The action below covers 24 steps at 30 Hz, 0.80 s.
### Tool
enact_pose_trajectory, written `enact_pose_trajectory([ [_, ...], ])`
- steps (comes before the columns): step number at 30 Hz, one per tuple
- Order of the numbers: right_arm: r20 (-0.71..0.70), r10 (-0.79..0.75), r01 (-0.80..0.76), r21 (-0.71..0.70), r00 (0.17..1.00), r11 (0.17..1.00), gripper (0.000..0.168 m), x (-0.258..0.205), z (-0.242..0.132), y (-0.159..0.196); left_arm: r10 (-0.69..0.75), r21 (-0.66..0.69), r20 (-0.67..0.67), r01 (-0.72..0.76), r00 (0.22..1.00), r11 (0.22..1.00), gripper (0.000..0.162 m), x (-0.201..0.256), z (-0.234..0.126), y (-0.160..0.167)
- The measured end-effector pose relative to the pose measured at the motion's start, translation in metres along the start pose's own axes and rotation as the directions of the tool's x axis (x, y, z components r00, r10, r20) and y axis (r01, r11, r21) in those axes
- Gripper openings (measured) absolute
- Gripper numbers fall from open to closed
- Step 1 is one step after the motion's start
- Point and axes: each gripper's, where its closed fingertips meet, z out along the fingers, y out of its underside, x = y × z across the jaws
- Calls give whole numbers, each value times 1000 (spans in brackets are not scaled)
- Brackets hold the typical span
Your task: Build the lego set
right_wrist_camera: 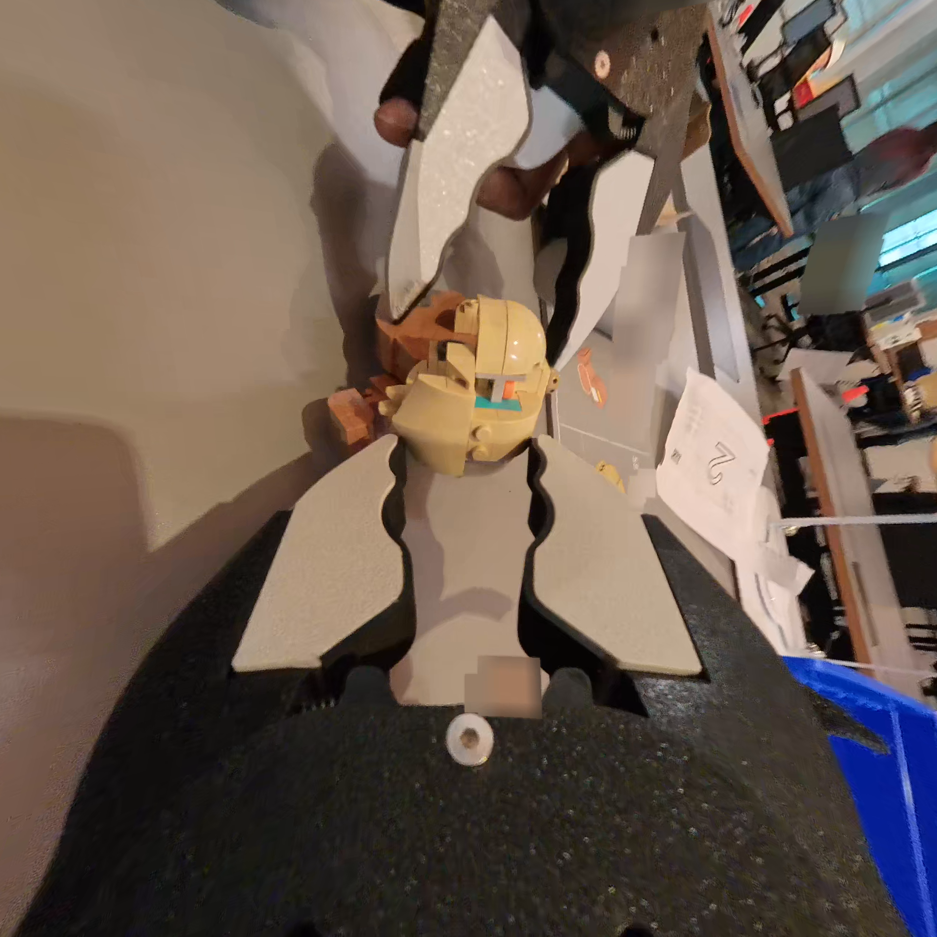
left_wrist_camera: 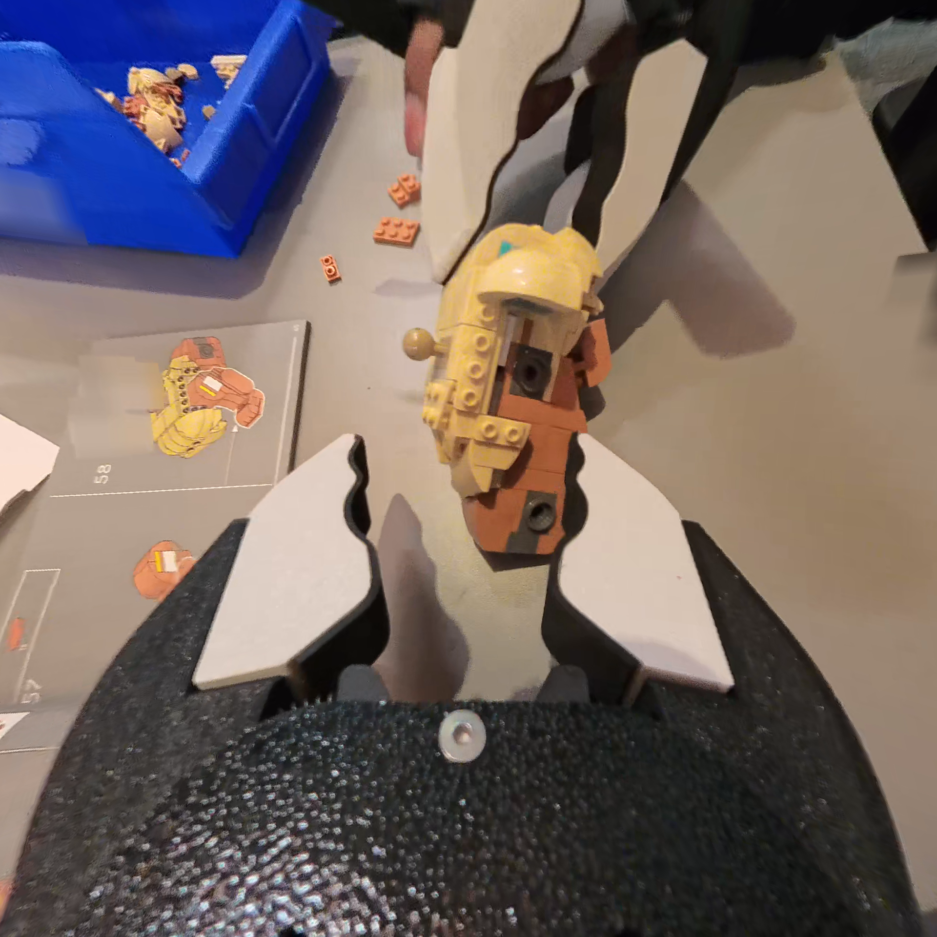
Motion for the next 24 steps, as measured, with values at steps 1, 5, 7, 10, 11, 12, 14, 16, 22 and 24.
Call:
enact_pose_trajectory([
  [1,-10,-28,28,4,1000,1000,46,-1,0,-2,-16,2,-20,16,1000,1000,75,2,0,0],
  [5,-40,-102,102,23,994,994,46,-4,-2,-11,-73,-18,-108,71,992,997,77,15,4,5],
  [7,-59,-141,143,31,988,989,45,-4,-3,-14,-81,-20,-131,79,988,997,77,18,6,5],
  [10,-94,-223,228,39,970,973,45,-6,-4,-19,-89,-22,-166,86,982,996,76,25,8,2],
  [11,-104,-249,255,42,963,966,45,-7,-5,-21,-85,-27,-171,81,982,996,74,26,9,2],
  [12,-110,-269,275,43,957,961,45,-8,-5,-22,-75,-33,-181,70,981,997,69,29,10,3],
  [14,-113,-287,293,41,951,955,46,-10,-5,-23,-36,-30,-230,30,973,999,56,38,11,1],
  [16,-115,-285,293,55,952,955,47,-10,-7,-23,17,-12,-209,-20,978,1000,56,36,12,-1],
  [22,70,-101,92,113,992,989,56,-18,-16,-16,219,40,-170,-215,961,976,54,39,18,-4],
  [24,162,4,-28,142,987,990,55,-21,-21,-14,279,53,-158,-274,947,960,54,41,21,-4],
])
